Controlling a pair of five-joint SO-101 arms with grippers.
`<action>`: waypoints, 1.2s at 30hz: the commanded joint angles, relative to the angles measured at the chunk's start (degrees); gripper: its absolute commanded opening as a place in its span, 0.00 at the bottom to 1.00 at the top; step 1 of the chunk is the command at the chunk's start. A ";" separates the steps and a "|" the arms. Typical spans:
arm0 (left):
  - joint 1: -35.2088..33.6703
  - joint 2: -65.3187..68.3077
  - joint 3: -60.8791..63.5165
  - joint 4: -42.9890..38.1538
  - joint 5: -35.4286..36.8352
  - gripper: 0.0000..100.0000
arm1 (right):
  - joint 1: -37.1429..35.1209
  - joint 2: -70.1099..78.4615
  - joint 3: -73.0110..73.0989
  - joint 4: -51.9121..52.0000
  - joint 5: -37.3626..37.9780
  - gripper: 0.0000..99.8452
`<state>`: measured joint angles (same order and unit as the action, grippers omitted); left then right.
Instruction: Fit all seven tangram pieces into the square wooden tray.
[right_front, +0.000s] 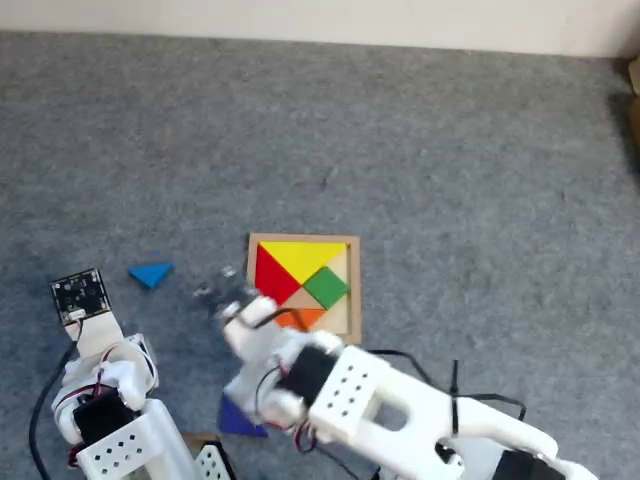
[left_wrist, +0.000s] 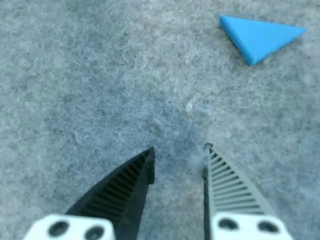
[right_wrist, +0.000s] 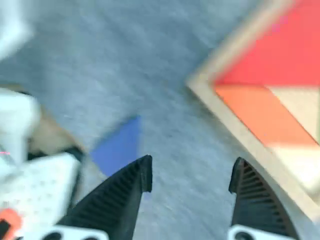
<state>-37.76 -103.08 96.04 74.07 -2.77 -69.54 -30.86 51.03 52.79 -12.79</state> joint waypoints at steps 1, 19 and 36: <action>-0.92 -0.48 1.19 0.35 0.09 0.16 | -5.85 2.95 -2.33 -7.25 -0.97 0.26; -0.92 -0.48 1.19 0.35 0.09 0.16 | -7.08 20.70 -2.24 -4.88 -0.44 0.26; -0.92 -0.48 1.19 0.35 0.09 0.16 | 0.13 20.26 0.92 7.69 13.80 0.26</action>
<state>-37.76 -103.08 96.04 74.07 -2.77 -70.86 -10.46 49.89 60.00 -1.63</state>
